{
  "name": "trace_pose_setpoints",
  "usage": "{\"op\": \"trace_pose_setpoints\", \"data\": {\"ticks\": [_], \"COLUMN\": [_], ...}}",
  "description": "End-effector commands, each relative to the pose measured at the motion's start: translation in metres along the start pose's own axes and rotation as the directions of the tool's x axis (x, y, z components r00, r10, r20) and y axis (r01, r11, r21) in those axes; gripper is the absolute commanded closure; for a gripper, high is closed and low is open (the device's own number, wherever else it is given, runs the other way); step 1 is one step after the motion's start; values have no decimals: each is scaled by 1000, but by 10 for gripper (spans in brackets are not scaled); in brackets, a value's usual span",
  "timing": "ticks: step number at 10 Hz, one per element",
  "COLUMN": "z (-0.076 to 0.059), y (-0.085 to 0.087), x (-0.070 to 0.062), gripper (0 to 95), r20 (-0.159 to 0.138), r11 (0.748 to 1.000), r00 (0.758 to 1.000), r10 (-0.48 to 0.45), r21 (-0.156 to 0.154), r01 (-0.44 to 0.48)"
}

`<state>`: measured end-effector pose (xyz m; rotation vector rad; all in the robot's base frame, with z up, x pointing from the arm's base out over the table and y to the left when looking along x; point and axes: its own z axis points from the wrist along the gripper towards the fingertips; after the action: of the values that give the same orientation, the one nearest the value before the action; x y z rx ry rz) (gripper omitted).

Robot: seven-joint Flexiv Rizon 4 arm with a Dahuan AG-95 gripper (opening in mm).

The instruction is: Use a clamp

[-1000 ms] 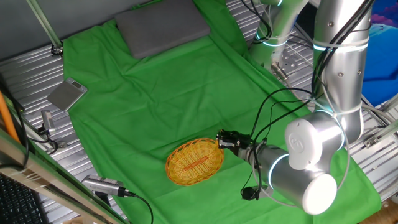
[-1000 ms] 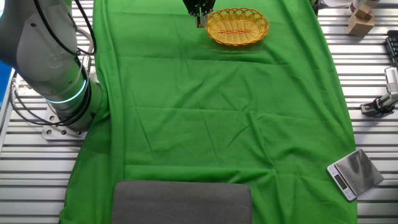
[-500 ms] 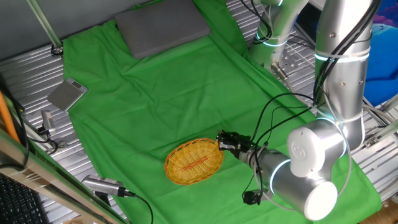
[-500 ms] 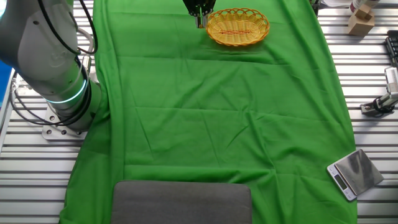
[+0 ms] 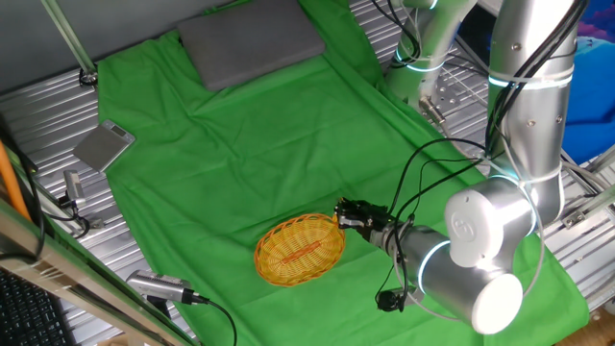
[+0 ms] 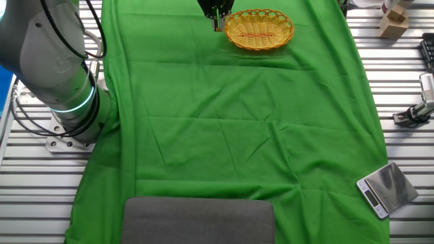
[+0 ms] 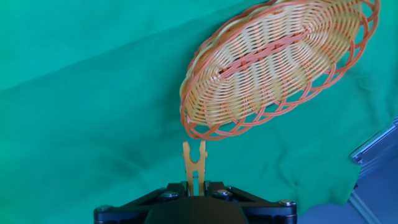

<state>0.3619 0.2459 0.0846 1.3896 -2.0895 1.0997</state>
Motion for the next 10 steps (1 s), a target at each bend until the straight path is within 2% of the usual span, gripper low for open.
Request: {"op": "trace_pose_setpoints", "data": {"ticks": [1,4,10], "z": [-1,0,-1], "y": [0,1,1], "x": [0,0,-4], "gripper": [950,950,950], "r20": [-12,-27,-33], "r11": [1000,1000,1000], "r00": [1000,1000,999], "r10": [0,9,21], "r21": [-1,-3,-13], "r01": [0,-9,-22]}}
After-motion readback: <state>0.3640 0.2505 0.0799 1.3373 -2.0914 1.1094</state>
